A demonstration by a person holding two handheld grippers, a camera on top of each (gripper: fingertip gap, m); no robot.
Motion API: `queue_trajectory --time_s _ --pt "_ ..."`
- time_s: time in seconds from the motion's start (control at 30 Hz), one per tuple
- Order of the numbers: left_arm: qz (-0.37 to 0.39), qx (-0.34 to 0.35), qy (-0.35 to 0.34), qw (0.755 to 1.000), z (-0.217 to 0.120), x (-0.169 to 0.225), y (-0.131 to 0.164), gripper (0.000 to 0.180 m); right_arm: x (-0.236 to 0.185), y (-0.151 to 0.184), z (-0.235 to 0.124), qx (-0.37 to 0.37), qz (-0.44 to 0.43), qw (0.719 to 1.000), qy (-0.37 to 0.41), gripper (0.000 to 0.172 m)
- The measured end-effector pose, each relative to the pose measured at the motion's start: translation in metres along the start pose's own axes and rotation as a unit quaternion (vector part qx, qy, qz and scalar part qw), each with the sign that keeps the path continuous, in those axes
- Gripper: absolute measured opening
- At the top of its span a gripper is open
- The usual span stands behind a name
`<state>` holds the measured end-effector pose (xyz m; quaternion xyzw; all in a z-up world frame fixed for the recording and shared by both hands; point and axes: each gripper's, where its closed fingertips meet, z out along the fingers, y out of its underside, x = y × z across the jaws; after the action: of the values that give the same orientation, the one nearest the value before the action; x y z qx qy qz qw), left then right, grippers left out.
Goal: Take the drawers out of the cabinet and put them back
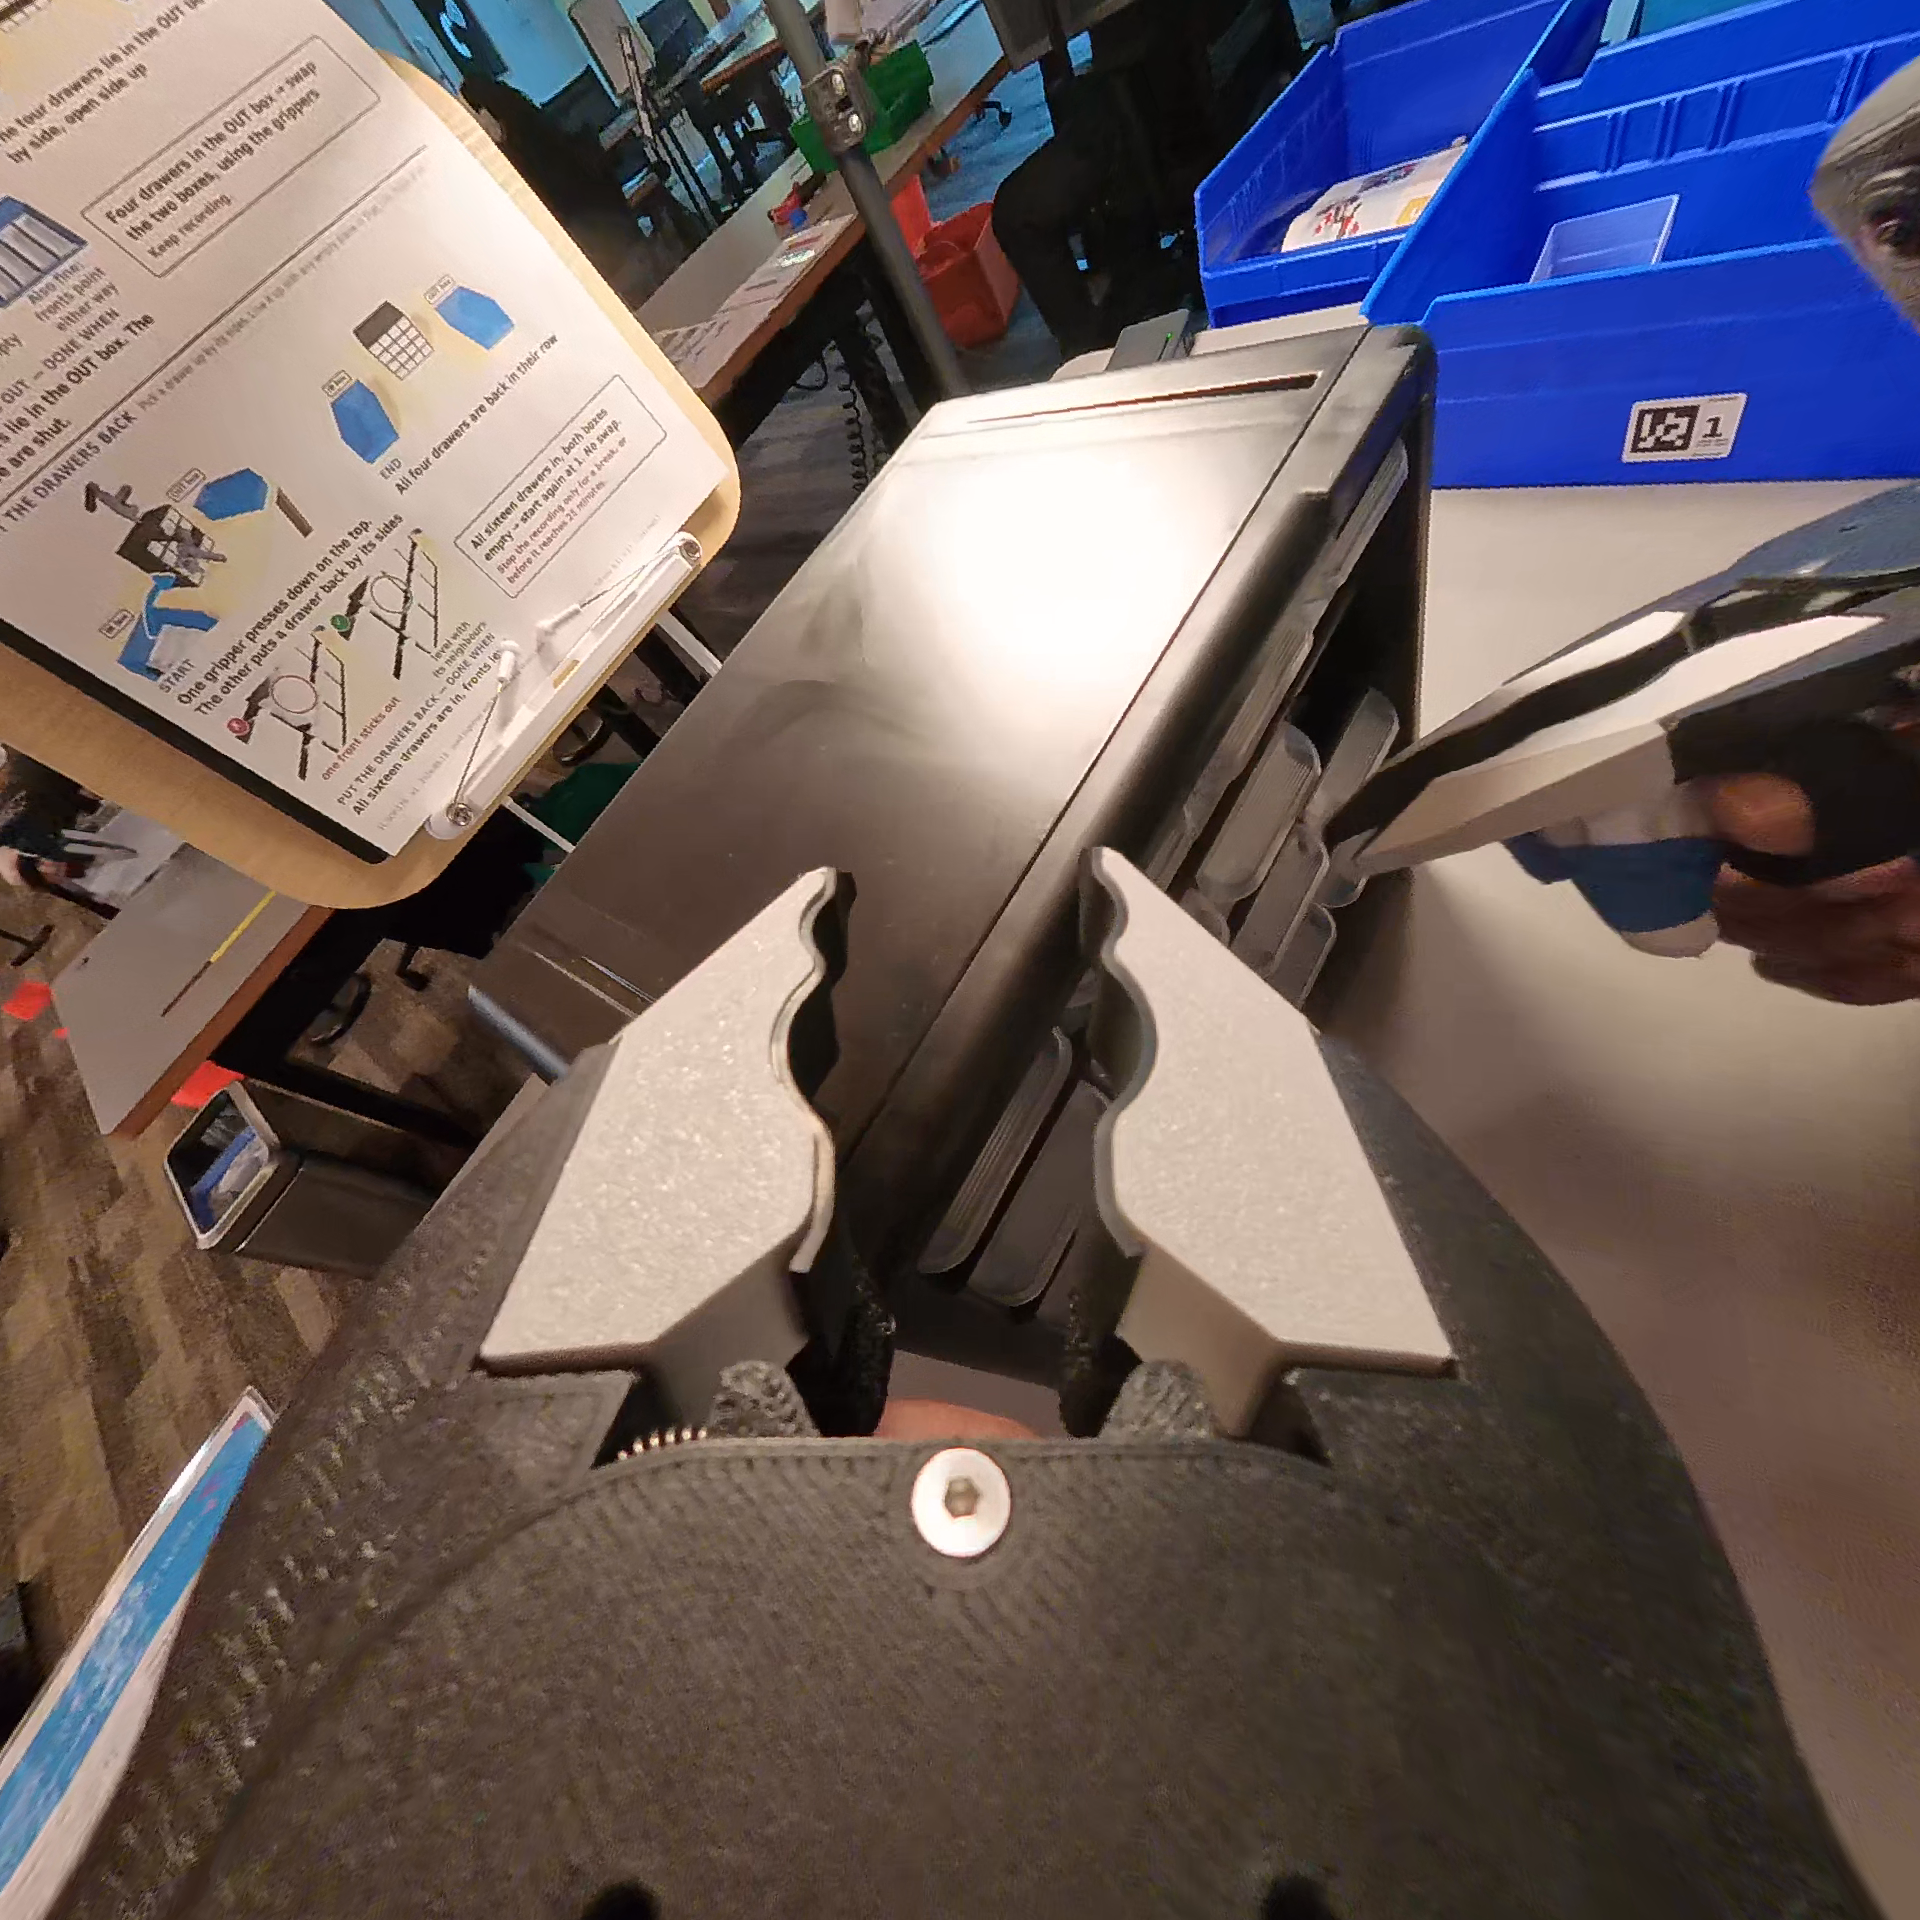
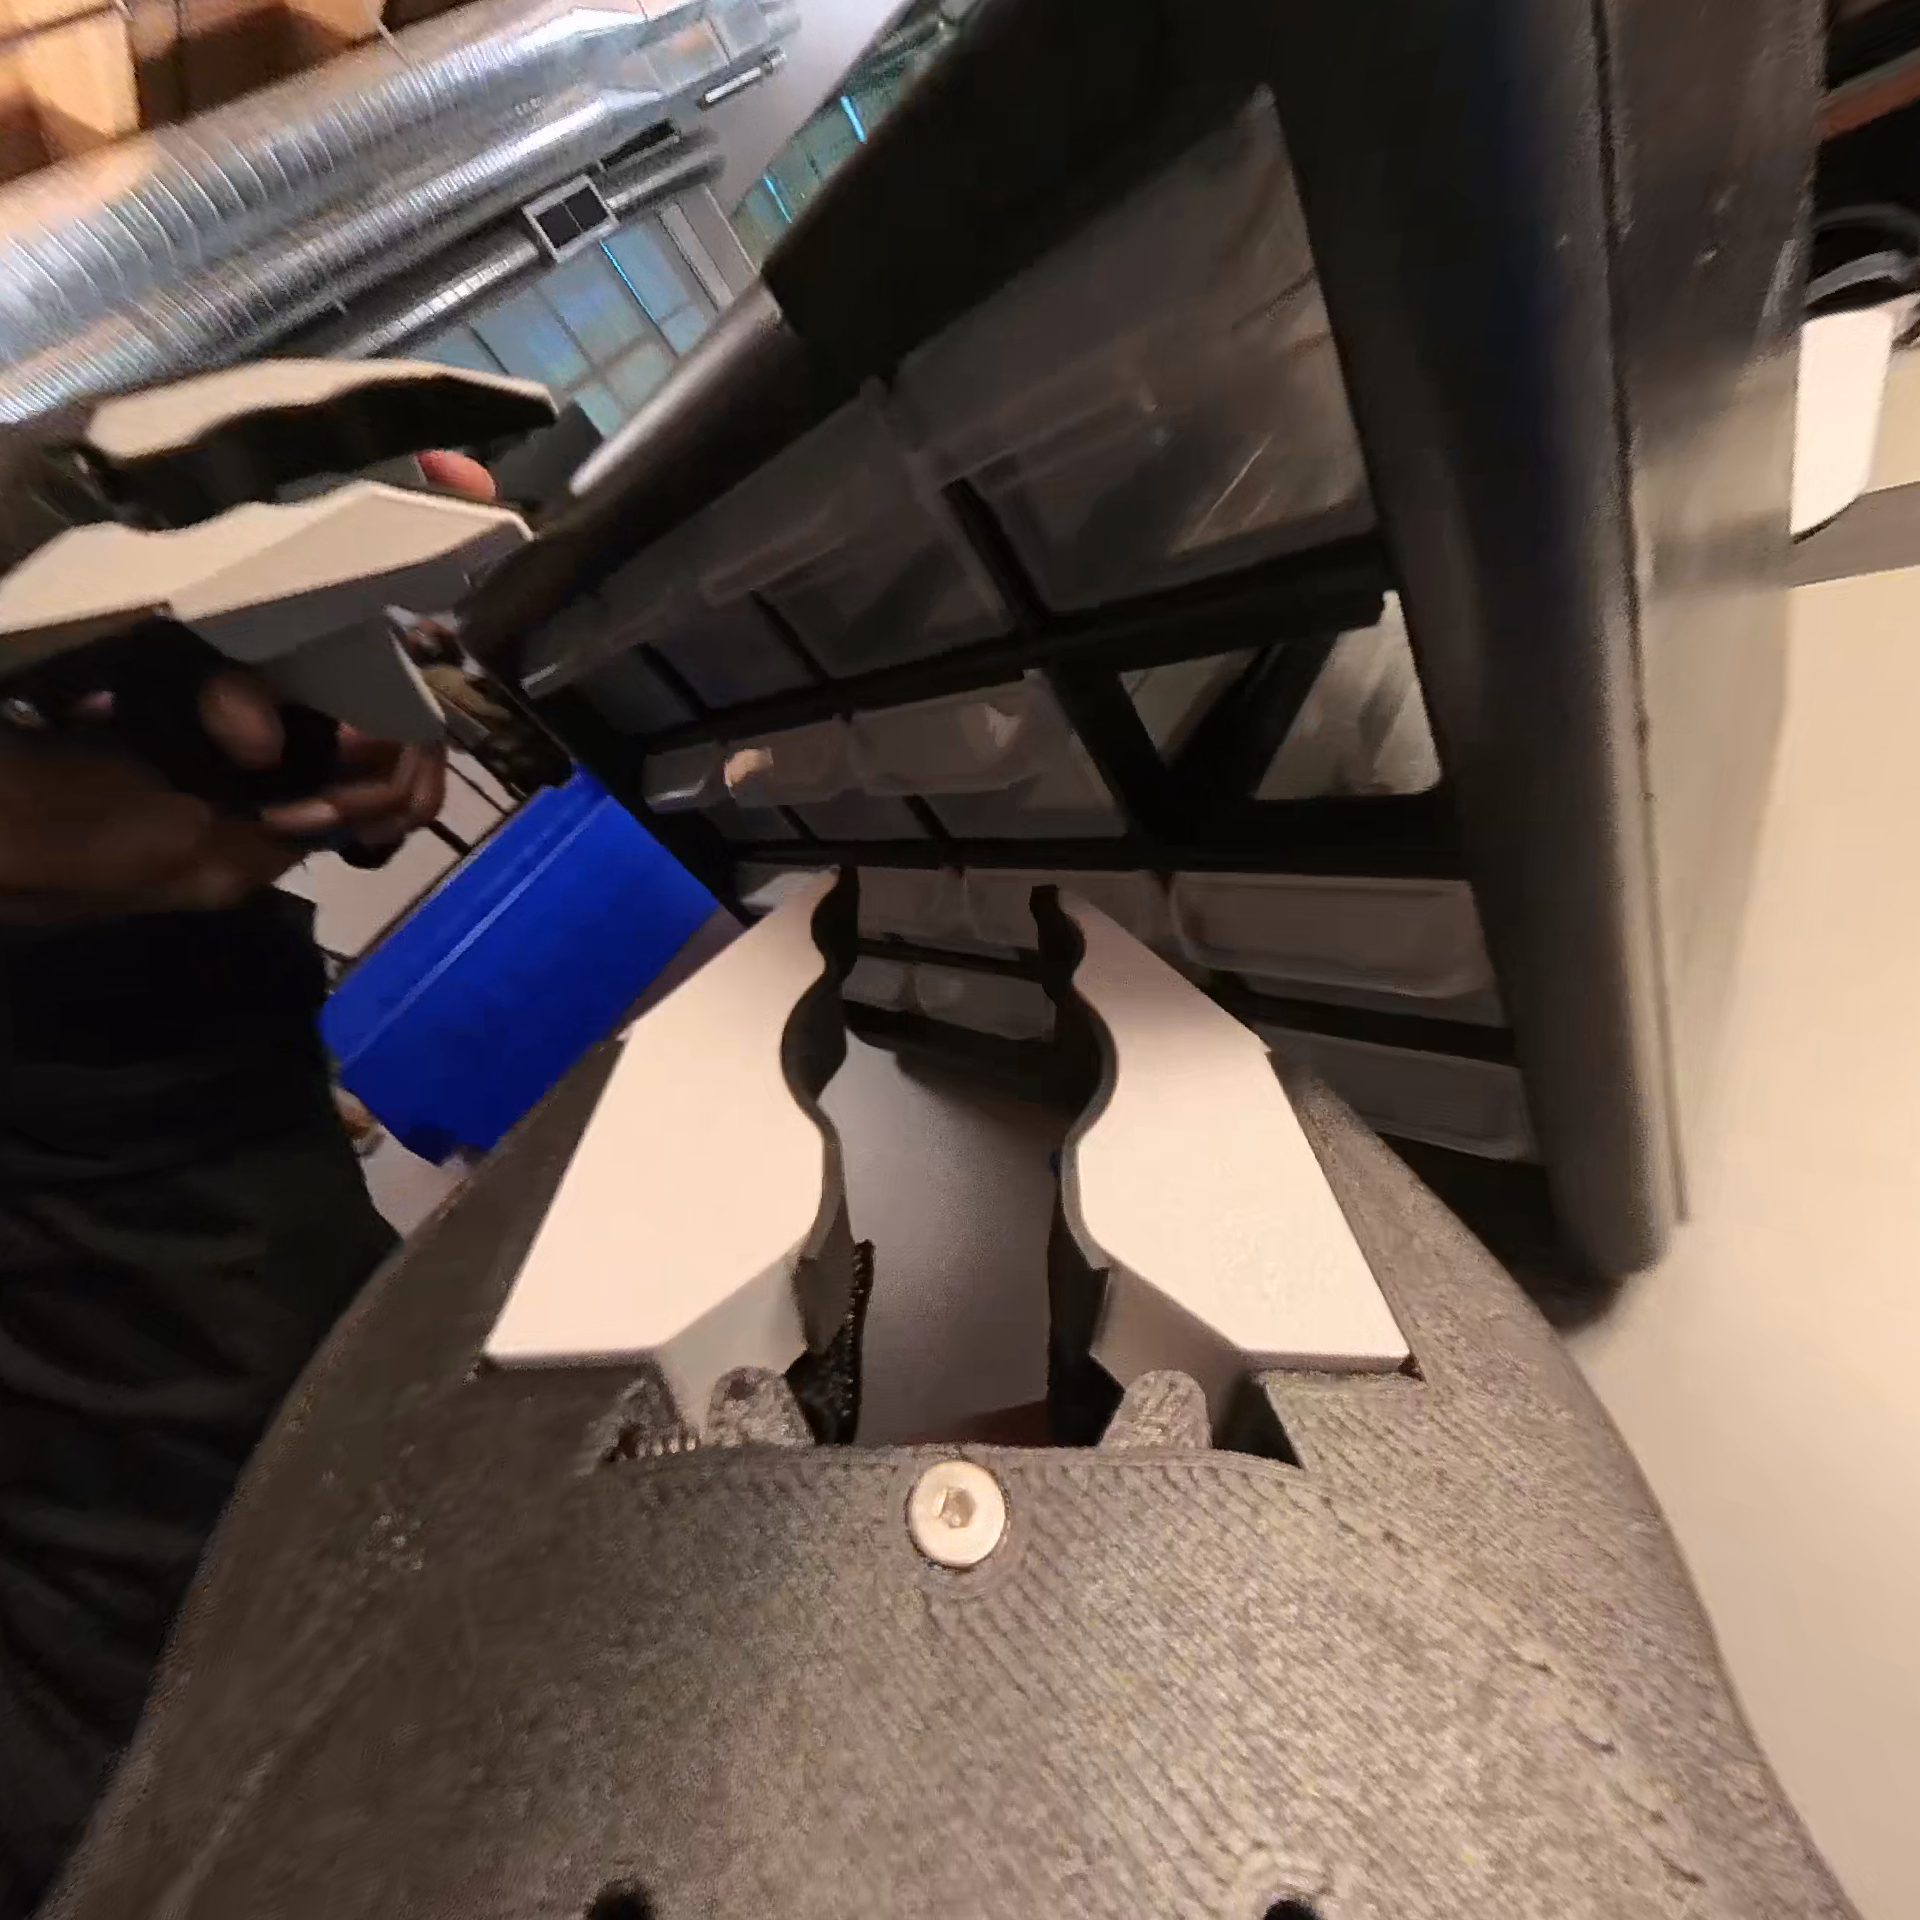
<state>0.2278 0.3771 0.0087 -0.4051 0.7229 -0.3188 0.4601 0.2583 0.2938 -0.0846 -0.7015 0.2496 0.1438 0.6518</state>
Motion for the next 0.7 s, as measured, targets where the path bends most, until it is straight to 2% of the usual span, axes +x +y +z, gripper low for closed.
queue_trajectory --time_s 0.4,0.57,0.7 --pt "-0.01 -0.001 0.014 1.0 -0.002 -0.002 0.006 0.05 0.001 -0.015 0.017 0.061 0.118 0.991 -0.028 0.034" --pt "-0.004 -0.023 0.008 1.0 0.0 -0.003 0.015 0.058 -0.003 -0.016 0.011 0.097 0.143 0.984 -0.048 0.002" --pt "0.005 -0.026 0.006 1.0 0.001 -0.003 0.015 0.057 -0.012 -0.012 -0.003 0.115 0.147 0.981 -0.06 0.001"
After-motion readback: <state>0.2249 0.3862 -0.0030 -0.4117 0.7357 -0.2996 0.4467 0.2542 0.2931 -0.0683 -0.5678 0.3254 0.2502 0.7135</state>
